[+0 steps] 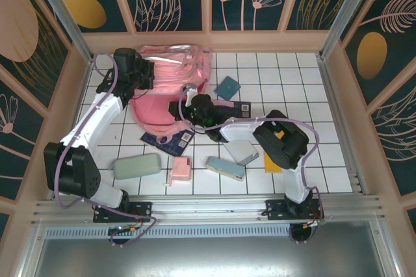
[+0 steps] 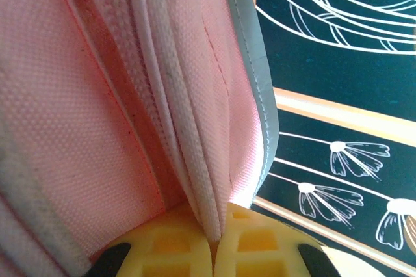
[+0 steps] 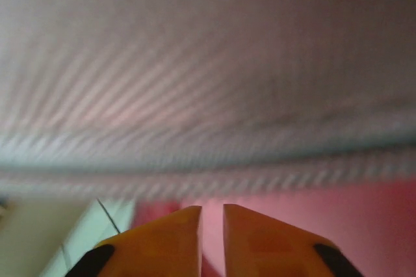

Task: Pack books, pencil case, and school supplies into a backpack

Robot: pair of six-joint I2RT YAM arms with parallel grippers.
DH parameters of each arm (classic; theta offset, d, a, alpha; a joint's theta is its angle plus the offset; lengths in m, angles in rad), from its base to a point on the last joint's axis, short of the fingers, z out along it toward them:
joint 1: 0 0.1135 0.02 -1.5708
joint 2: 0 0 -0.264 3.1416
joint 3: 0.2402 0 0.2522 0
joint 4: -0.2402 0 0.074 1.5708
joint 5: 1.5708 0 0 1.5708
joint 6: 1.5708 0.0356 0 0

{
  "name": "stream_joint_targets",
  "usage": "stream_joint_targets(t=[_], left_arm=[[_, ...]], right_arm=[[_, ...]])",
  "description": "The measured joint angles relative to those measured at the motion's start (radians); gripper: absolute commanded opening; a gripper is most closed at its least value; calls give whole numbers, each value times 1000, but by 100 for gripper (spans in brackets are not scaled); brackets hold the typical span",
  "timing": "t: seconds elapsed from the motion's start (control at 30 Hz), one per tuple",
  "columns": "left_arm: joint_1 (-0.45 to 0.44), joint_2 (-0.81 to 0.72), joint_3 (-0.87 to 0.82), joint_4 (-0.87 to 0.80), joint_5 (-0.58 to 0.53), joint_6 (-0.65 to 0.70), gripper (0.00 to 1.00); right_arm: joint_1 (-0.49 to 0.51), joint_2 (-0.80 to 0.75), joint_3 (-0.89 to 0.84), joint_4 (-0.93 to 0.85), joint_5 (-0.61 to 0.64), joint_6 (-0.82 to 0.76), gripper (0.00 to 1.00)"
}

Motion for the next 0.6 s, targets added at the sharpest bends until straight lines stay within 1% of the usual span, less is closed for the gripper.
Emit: stream_joint_targets(t=[0.1, 0.2, 0.23, 0.3, 0.33, 0.37, 0.43, 0.5, 0.6], left_arm=[[0, 2, -26, 43, 31, 22, 2], [-4, 9, -27, 66, 58, 87, 9], [-8, 9, -27, 70, 66, 119, 15], [-15, 8, -31, 89, 80, 183, 33], [-18, 6, -32, 111, 95, 230, 42], [-21, 3, -32, 126, 105, 271, 48], [-23, -7, -29, 134, 124, 362, 56], [-25, -10, -11, 112, 131, 472, 60], [-27, -11, 43, 47, 142, 693, 63]], right_arm=[[-27, 64, 23, 187, -22, 112, 25], [-60, 117, 44, 335, -33, 209, 26], [-69, 126, 48, 363, -36, 234, 26], [-83, 133, 53, 406, -41, 274, 27], [-90, 133, 53, 418, -43, 290, 27], [-98, 133, 55, 431, -50, 308, 27], [-111, 140, 68, 445, -59, 335, 28], [-124, 151, 81, 467, -67, 362, 28], [-145, 153, 84, 480, -80, 393, 28]])
